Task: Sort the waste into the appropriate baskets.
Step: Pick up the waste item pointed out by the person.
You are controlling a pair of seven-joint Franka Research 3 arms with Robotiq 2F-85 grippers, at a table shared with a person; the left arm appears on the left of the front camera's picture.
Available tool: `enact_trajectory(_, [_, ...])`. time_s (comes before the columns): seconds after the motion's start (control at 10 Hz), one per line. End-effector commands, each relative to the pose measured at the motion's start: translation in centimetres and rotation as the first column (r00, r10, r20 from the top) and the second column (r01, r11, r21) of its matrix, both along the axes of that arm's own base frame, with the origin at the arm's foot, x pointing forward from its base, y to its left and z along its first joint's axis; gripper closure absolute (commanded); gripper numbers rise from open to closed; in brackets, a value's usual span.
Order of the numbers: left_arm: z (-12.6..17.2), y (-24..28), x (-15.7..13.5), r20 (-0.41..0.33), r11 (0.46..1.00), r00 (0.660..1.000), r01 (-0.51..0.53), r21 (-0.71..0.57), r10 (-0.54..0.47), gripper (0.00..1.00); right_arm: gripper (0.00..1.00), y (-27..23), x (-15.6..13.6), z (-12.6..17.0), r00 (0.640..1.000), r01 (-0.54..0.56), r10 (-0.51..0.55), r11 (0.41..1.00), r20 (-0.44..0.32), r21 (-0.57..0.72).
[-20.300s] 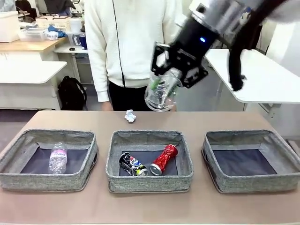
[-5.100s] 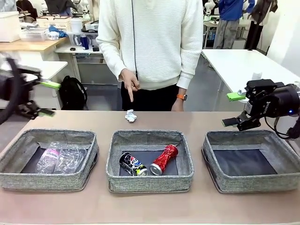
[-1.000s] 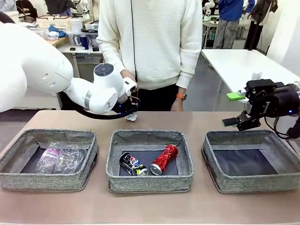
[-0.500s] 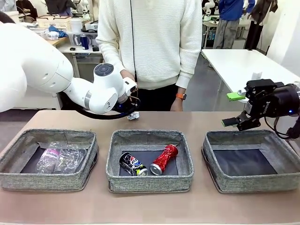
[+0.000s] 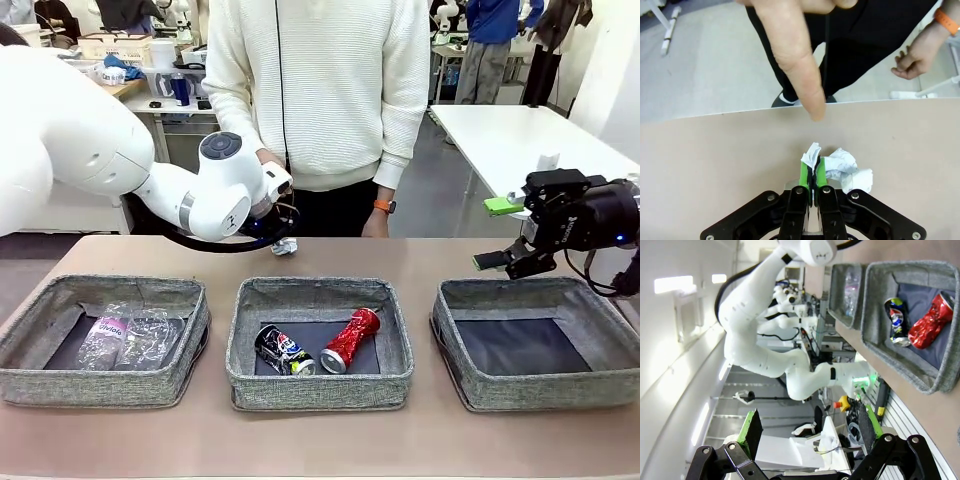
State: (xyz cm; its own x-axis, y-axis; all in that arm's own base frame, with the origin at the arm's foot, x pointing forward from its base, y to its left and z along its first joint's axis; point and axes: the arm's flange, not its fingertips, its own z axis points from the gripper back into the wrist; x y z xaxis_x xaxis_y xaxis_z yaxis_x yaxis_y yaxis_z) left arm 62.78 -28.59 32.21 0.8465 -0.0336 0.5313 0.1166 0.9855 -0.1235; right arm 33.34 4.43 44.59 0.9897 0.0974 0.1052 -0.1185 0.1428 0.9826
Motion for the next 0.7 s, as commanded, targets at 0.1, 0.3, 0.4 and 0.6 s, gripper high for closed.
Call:
enact_trajectory(0.1, [9.9,0.4,-7.2,-0.113,0.998,0.992,0.059,-0.02,-0.061,1.0,0.0,0.0,-0.1,0.3,1.0,-0.001,0.001,1.0,0.009,0.012])
enact_trajectory(0.3, [15.9,0.1,-11.5,-0.163,0.988,0.975,0.143,-0.049,-0.15,1.0,0.0,0.0,-0.1,0.3,1.0,-0.001,0.001,1.0,0.009,0.012])
enact_trajectory(0.4, [19.1,0.1,-13.4,-0.167,0.982,0.968,0.187,-0.017,-0.187,1.0,0.0,0.0,-0.1,0.3,1.0,-0.001,0.001,1.0,0.009,0.012])
enact_trajectory(0.6, [24.7,-0.1,-15.9,-0.23,0.994,0.967,0.108,0.001,-0.104,1.0,0.0,0.0,-0.1,0.3,1.0,-0.001,0.001,1.0,0.009,0.012])
